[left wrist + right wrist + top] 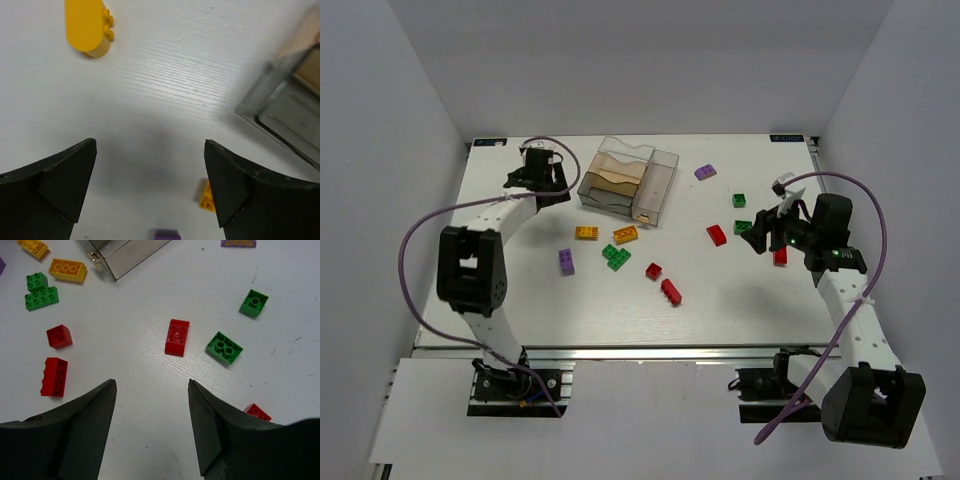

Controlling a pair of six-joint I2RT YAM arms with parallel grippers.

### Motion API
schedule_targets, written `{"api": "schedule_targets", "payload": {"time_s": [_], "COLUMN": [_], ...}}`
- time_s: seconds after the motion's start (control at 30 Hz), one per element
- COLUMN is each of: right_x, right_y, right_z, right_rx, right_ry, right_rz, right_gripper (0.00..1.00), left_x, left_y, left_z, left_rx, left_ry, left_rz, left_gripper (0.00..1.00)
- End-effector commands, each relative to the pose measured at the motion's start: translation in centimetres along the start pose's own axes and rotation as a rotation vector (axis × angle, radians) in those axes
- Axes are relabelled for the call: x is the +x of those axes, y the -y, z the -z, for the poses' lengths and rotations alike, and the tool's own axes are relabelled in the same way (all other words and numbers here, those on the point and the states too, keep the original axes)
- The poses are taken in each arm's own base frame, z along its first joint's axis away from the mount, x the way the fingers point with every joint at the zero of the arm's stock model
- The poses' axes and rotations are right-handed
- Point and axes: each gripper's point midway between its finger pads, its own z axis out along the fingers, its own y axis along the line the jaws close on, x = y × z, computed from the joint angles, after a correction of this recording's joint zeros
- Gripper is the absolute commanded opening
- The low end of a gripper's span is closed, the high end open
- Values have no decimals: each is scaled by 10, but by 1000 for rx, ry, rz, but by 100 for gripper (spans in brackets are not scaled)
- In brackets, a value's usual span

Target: Sort the legos into containers by color

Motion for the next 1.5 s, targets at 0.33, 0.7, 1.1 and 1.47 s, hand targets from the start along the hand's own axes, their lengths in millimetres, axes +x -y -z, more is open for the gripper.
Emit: {"api": "schedule_targets", "payload": {"time_s": [0.33,0.7,1.1,1.47], "right_x": [-3,-5,-10,-8], "right_y": [8,10,5,8], "right_z": [1,2,5,4], "right_rx": [30,43,35,43], "right_ry": [-23,-17,1,-5], "right_rz": [35,34,11,11], "right_gripper": [66,66,66,64], "left_x": [-33,-20,-25,-33], "left_y": [-41,-57,-61,-55], "left_z": [-68,-97,-129,-111], "left_rx": [-222,-144,-89,-4], "left_ry": [-48,-122,-125,-115], "left_rz": [0,-2,29,75], "left_gripper": [98,98,78,12]}}
